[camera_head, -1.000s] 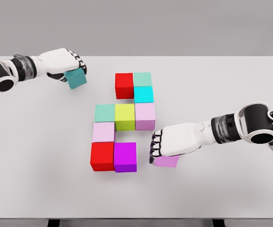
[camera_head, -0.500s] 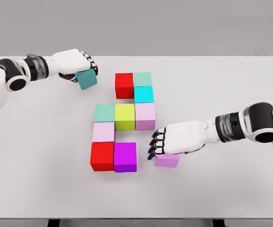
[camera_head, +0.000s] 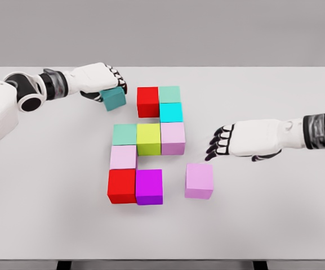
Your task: Assemble the squares on the desktop into the number 2
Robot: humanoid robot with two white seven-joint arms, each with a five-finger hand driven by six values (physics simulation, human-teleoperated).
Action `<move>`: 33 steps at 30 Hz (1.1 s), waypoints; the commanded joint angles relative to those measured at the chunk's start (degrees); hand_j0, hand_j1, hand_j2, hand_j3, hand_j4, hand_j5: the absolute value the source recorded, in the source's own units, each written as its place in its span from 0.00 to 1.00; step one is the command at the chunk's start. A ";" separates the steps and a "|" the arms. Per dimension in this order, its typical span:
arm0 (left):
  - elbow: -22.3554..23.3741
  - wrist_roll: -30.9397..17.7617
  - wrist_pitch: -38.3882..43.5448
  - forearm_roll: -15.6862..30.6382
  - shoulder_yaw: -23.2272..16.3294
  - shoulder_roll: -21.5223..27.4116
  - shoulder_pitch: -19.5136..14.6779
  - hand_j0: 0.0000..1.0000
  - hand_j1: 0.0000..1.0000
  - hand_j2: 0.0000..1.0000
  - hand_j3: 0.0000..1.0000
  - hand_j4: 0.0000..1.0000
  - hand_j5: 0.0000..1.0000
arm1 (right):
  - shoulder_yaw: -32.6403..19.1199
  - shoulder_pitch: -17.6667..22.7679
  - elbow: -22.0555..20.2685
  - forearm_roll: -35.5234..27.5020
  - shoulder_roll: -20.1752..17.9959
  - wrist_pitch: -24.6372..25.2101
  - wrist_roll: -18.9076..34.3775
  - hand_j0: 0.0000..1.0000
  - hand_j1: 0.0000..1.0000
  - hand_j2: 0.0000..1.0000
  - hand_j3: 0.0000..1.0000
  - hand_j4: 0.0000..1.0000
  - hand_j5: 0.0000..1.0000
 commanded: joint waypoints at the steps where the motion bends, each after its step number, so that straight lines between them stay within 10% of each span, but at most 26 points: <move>1: -0.81 0.04 0.06 0.42 0.13 0.09 0.00 0.65 0.65 0.65 0.65 0.65 0.65 | -0.79 0.00 0.36 0.01 -2.06 0.14 -0.02 0.87 0.87 0.87 0.87 0.87 0.87; 22: -3.80 0.04 0.06 0.77 0.04 1.59 0.70 0.67 0.67 0.67 0.67 0.67 0.67 | 9.93 -3.16 7.57 7.93 1.90 0.14 -0.02 0.72 0.72 0.72 0.72 0.72 0.72; 33: -6.27 0.04 0.06 0.77 0.04 2.56 1.85 0.67 0.67 0.67 0.67 0.67 0.67 | 10.72 -3.16 3.97 8.89 3.48 0.14 -0.02 0.64 0.64 0.64 0.64 0.64 0.64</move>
